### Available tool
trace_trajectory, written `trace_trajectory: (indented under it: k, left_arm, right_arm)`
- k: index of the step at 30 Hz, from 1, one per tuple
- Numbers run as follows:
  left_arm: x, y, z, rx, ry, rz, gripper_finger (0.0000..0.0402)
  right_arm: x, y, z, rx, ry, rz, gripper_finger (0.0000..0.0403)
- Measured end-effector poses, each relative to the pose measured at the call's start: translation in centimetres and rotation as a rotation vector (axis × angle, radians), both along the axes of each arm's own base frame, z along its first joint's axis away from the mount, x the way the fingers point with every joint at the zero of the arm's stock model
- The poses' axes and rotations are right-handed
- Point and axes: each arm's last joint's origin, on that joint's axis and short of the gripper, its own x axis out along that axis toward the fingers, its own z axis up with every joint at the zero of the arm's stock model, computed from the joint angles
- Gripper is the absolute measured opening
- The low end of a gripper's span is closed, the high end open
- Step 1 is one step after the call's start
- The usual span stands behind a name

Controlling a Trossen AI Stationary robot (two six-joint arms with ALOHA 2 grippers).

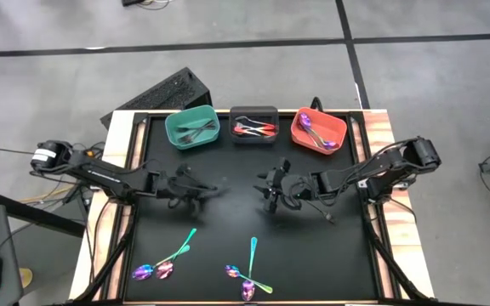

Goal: Sort silverware by color (type)
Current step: Put the blue spoon into the orange bin

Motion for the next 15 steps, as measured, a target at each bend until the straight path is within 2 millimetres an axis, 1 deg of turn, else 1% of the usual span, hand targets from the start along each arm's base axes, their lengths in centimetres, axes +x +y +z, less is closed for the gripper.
trace_trajectory:
  k: [3, 6, 10, 12, 15]
  left_arm:
    - [1.3, -0.8, 1.2, 0.062, -0.154, -0.135, 0.0002]
    - [2.0, -0.9, 1.4, 0.121, -0.204, -0.170, 0.0001]
    - [2.6, -0.6, -0.3, 0.130, -0.140, -0.163, 0.0001]
    - [2.9, -0.4, -1.3, 0.111, -0.108, -0.127, 0.0001]
    - [3.6, -0.2, -2.5, 0.089, -0.113, -0.069, 0.0006]
  right_arm:
    - [0.1, 0.0, 0.1, 0.019, -0.015, -0.002, 0.0196]
    - [0.2, 0.1, 0.2, 0.084, -0.041, 0.023, 0.0196]
    - [0.2, 0.1, -0.5, 0.115, -0.005, 0.023, 0.0196]
    - [0.1, 0.1, -0.5, 0.125, -0.001, 0.017, 0.0196]
    - [0.0, 0.1, -0.6, 0.122, 0.024, 0.014, 0.0196]
